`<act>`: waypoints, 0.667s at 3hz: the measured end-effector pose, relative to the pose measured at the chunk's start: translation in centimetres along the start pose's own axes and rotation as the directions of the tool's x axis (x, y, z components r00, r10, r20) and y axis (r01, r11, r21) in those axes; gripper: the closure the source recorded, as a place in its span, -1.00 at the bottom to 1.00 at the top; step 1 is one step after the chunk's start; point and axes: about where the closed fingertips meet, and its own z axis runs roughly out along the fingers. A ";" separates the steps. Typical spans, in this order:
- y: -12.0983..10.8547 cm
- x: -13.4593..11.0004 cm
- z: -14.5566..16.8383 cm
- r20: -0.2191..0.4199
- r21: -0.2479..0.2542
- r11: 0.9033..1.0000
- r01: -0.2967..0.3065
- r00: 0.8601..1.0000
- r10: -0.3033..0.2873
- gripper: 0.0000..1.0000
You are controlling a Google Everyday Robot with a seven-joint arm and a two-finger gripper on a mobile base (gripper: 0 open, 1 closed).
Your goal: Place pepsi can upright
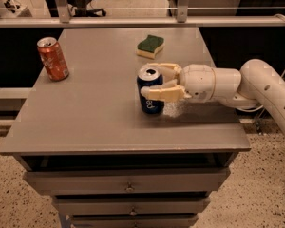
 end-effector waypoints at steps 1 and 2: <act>0.0 0.1 -0.5 -0.012 0.004 1.000 -0.001 1.000 0.001 -0.61; -0.3 0.2 -3.1 -0.085 0.021 1.000 0.013 0.996 -0.011 -1.00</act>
Offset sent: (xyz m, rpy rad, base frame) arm 0.0067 -0.0852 -0.0068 -0.2060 -0.0218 -0.0870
